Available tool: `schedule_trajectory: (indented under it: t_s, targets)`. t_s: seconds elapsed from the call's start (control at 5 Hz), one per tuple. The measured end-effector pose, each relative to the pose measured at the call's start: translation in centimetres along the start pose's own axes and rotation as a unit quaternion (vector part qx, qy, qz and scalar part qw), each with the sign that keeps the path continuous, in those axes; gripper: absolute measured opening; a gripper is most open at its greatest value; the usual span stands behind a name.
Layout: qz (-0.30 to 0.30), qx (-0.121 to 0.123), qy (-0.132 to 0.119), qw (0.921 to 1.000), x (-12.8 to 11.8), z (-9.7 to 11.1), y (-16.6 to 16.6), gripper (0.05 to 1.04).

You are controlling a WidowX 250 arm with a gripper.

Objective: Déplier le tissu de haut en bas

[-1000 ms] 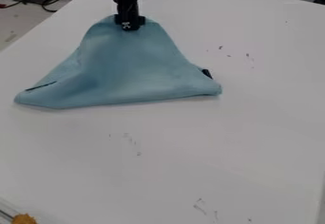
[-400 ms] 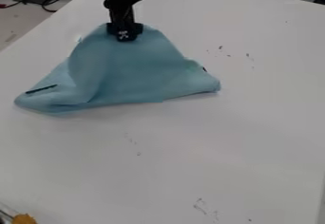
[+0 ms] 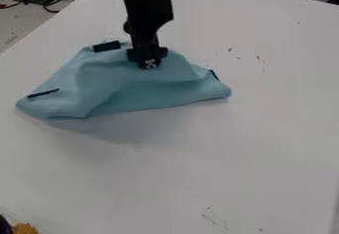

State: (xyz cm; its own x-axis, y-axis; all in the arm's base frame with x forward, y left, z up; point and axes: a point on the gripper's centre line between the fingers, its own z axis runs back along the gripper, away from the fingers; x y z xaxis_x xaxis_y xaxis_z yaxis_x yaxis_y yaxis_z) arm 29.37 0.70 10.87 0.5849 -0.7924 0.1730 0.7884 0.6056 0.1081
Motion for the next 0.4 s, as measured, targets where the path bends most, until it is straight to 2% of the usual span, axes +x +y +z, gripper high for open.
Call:
schedule_trajectory:
  t_s: [0.4]
  targets:
    - [0.042,-0.019,-0.003,0.9989,-1.4,-1.3,-4.9,0.086]
